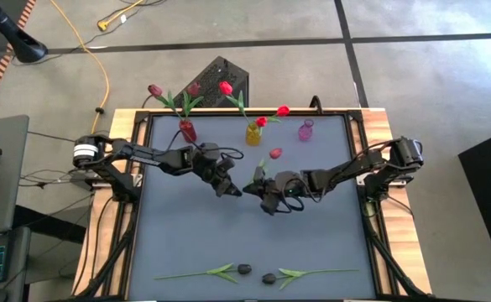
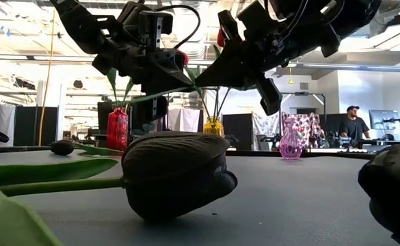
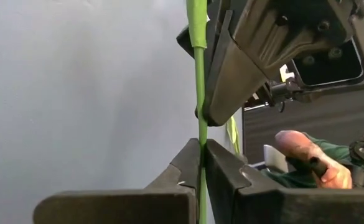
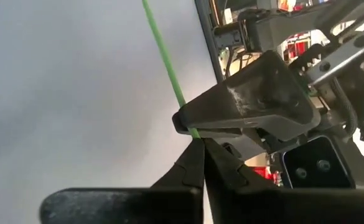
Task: Sort flowers into vase by color
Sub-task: Put the dark red tulip into the red vase
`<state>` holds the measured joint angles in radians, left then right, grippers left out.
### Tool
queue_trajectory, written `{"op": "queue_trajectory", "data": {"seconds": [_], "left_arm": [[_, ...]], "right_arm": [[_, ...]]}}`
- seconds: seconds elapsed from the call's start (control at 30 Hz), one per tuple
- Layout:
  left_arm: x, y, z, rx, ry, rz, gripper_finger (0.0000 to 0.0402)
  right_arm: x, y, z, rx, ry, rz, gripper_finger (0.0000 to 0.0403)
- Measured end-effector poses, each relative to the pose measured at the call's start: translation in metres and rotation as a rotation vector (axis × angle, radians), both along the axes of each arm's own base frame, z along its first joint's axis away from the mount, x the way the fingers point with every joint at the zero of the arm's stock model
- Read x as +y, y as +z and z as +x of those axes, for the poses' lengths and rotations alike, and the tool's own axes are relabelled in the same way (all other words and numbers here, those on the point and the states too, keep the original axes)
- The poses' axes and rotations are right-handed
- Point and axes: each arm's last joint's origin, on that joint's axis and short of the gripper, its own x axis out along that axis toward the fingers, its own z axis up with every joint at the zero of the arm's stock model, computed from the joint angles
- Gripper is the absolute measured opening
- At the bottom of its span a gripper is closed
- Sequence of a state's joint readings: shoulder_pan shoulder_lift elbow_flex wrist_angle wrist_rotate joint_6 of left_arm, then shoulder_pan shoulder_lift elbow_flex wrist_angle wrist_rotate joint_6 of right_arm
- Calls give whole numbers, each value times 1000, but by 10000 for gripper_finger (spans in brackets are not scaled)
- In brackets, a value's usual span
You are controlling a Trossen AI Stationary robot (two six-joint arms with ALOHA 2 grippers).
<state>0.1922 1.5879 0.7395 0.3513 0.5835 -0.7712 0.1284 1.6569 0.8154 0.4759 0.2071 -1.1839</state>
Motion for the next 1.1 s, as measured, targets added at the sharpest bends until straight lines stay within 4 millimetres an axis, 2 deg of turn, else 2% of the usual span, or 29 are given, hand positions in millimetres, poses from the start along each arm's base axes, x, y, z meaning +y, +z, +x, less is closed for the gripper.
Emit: {"op": "queue_trajectory", "data": {"seconds": [0.3,0.47,0.6,0.73,0.87,0.97,1.1], "left_arm": [[5,0,0,-16,20,34,0],[8,2,0,-50,12,93,0],[6,15,-4,-152,-73,211,0],[-2,31,-15,-264,-219,375,0],[-8,52,-29,-369,-288,532,0],[-11,74,-41,-466,-278,669,0],[-12,103,-62,-543,-178,900,0]], "right_arm": [[4,1,0,-5,-3,26,132],[17,4,-4,-38,-124,142,202],[25,4,-12,-5,-233,242,237],[23,2,-21,66,-306,337,243],[19,0,-26,109,-383,431,235],[13,-5,-28,164,-420,484,228],[2,-10,-30,213,-450,585,222]]}}
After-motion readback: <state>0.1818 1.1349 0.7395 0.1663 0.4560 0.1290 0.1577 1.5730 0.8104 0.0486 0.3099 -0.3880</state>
